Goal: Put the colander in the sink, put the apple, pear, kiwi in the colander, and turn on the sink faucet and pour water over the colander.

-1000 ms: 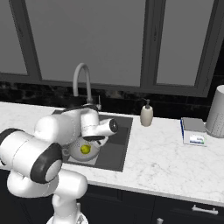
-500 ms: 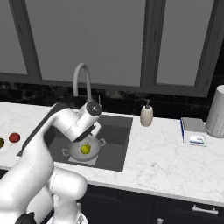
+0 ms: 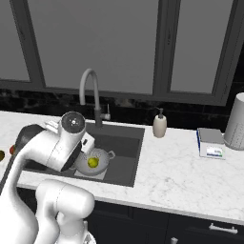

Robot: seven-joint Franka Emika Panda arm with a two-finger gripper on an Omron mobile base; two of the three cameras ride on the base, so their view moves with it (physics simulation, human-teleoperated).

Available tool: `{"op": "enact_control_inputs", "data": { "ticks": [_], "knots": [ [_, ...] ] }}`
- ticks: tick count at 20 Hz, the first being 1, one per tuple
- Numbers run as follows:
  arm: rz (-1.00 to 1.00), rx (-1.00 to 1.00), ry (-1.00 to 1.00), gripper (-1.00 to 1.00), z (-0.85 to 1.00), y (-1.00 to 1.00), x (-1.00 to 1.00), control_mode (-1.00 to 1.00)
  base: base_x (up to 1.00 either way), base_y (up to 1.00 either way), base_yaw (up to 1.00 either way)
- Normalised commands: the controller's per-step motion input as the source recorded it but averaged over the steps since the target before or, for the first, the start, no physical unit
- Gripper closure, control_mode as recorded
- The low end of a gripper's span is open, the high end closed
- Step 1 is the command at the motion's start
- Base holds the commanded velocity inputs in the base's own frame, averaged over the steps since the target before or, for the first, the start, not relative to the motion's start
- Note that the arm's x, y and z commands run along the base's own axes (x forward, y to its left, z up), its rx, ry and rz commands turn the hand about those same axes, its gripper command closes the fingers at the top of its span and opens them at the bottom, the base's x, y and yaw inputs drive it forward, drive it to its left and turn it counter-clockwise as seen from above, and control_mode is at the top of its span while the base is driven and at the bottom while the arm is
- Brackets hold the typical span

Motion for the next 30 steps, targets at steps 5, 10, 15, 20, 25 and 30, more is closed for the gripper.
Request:
{"op": "enact_control_inputs", "data": {
  "ticks": [5, 10, 15, 20, 25, 30],
  "knots": [
    [0.03, -0.2, -0.01, -1.0, 0.32, 0.91, -0.68, -1.0, 0.0, 0.0, 0.0],
    [0.05, -0.34, 0.02, -1.0, 0.07, 1.0, -0.49, -1.0, 0.0, 0.0, 0.0],
    [0.07, -0.19, -0.01, -1.0, -0.1, 1.0, -0.22, -1.0, 0.0, 0.0, 0.0],
    [0.02, -0.16, 0.0, -1.0, -0.47, 1.0, -0.03, -1.0, 0.0, 0.0, 0.0],
    [0.0, -0.07, -0.01, -1.0, -0.41, 0.84, 0.0, -1.0, 0.0, 0.0, 0.0],
    [0.0, 0.0, 0.05, -1.0, -0.37, 0.84, 0.18, -1.0, 0.0, 0.0, 0.0]
  ]
}}
